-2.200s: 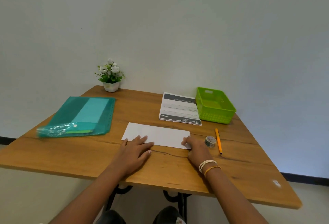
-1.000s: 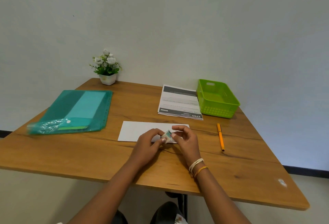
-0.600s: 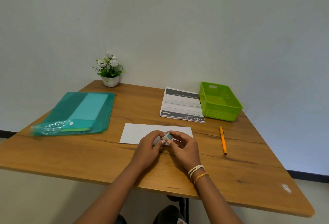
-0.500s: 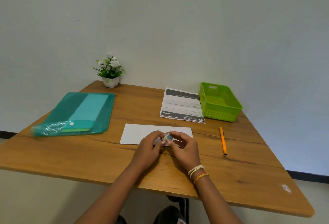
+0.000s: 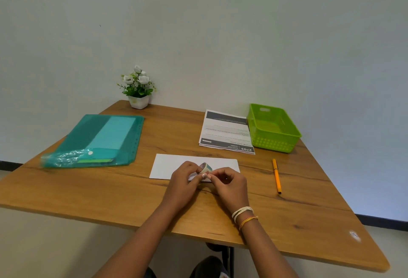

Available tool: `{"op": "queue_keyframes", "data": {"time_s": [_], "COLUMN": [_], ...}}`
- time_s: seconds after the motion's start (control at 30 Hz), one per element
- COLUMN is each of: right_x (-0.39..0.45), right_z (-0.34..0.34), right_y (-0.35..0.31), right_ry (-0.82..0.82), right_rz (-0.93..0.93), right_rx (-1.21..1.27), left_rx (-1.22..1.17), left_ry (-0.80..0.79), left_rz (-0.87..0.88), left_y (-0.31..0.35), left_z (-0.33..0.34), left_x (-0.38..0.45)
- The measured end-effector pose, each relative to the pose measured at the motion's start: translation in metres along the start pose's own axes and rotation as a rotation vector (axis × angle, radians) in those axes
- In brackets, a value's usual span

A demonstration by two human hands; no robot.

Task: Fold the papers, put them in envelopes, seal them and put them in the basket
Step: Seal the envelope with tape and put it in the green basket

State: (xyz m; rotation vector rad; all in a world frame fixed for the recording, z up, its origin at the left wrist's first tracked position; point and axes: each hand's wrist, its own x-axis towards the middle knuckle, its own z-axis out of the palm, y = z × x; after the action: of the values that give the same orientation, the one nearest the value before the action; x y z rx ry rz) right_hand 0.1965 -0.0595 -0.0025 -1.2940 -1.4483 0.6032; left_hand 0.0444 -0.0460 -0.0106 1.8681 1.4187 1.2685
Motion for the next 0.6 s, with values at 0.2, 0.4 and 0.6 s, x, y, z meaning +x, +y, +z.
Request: {"op": "queue_keyframes", "data": {"time_s": [0.2,0.4,0.6], "right_x": [0.0009,-0.0026,-0.0044], "right_z": [-0.0011,-0.0013,-0.0016], "right_y": [-0.0006,-0.0011,-0.0018], "right_ry": [-0.008,-0.068,-0.101], "right_rz": [0.055,-0.091,-0.119], "right_rx": [0.074,-0.016,-0.008], "left_rx": [0.002,-0.081,-0.167], "left_ry": [-0.012,-0.010,0.016], "left_rz": [-0.025,-0.182,-0.319], "left_y": [0.0001,0.0023,0.0033], "left_z": [0.0011,-0.0011,0.0000], "left_x": [-0.0007,0.0016,0.0061]}}
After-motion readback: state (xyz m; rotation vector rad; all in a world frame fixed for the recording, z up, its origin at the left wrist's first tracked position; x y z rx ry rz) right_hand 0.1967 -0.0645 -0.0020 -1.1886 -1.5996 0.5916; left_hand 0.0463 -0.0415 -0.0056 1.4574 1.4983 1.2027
